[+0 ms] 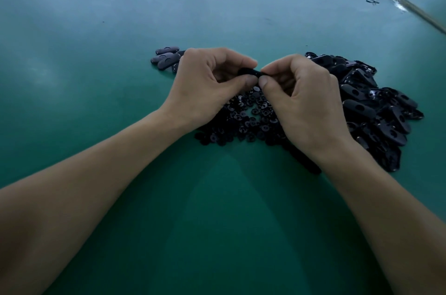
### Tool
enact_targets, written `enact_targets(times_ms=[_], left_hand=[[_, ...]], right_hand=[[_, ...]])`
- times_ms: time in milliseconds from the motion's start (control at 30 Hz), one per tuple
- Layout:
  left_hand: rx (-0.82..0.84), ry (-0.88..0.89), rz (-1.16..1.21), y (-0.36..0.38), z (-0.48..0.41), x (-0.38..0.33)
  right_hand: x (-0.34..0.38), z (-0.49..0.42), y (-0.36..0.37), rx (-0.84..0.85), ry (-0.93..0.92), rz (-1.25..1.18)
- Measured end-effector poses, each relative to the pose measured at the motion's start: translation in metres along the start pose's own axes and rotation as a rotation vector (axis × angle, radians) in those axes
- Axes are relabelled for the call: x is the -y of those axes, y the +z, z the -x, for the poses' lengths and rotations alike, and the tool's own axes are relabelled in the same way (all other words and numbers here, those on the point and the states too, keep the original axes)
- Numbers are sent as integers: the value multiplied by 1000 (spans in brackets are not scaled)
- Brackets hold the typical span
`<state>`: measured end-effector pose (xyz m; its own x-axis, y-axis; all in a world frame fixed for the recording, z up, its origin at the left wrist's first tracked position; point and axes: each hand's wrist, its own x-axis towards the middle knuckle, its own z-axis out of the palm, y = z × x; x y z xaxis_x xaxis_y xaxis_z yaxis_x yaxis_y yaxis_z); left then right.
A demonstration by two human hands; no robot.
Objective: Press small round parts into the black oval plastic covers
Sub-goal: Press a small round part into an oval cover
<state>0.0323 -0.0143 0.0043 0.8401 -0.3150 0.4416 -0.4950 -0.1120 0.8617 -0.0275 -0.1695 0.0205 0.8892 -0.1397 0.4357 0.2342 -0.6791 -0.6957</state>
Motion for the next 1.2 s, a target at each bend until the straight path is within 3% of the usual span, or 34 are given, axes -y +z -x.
enact_targets(times_ms=[767,833,933,1033,1200], left_hand=[[-43,13,-51,-1,2,-2],[-98,15,-81,-1,1,0],[-245,-4,-154,-9,-6,4],[-362,-85,-239,-22,-16,11],[-453,-205,-287,-43,-26,23]], right_hand=[[1,1,-2,-1,35,-15],[2,1,-1,-15,30,90],[-2,4,-4,4,35,433],[-5,6,-11,64,133,716],[0,7,-14,101,252,802]])
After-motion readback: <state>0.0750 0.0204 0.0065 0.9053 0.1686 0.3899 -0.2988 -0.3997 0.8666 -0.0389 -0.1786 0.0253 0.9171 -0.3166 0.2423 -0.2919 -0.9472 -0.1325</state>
